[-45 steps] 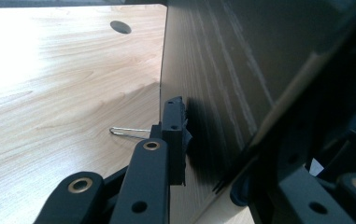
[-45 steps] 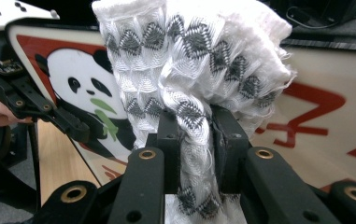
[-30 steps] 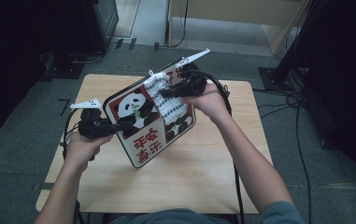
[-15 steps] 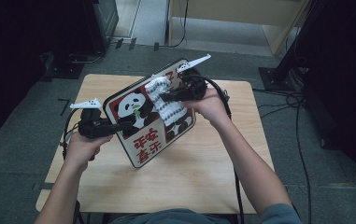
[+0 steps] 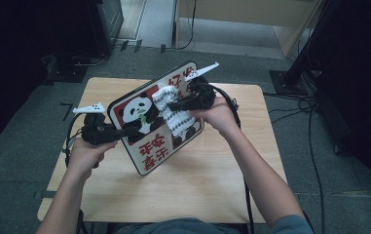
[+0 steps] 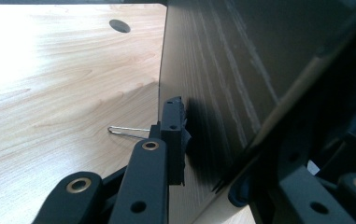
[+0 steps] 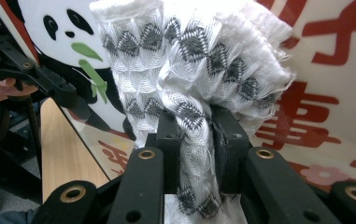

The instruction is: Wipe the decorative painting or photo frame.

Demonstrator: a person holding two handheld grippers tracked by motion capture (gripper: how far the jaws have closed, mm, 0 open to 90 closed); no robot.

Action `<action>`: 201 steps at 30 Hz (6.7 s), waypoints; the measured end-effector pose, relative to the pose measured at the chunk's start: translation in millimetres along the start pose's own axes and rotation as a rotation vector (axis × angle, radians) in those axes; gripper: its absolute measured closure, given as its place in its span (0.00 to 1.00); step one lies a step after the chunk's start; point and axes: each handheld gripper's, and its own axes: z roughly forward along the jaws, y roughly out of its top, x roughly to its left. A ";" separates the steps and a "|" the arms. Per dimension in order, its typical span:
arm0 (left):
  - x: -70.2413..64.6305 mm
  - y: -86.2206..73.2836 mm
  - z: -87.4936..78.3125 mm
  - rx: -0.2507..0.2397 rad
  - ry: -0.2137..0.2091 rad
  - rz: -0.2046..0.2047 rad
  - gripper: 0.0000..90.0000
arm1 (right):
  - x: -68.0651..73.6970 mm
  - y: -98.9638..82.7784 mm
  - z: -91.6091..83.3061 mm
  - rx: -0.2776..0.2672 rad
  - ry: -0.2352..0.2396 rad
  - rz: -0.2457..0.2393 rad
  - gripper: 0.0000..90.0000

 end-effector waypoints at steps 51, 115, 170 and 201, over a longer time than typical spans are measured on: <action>-0.1 -0.5 0.0 -0.004 -0.002 0.000 0.84 | -5.5 -46.5 25.5 0.032 0.015 0.049 0.84; -0.9 -1.5 1.2 -0.009 0.000 -0.003 0.83 | -18.9 -131.1 78.1 0.180 0.044 0.150 0.84; 1.3 -1.3 -6.5 -0.055 -0.009 -0.017 0.82 | 47.9 46.1 -13.0 -0.027 0.033 -0.092 0.87; 2.3 -0.8 -11.4 -0.058 -0.013 0.001 0.84 | 50.3 48.0 10.3 -0.002 0.059 -0.085 0.86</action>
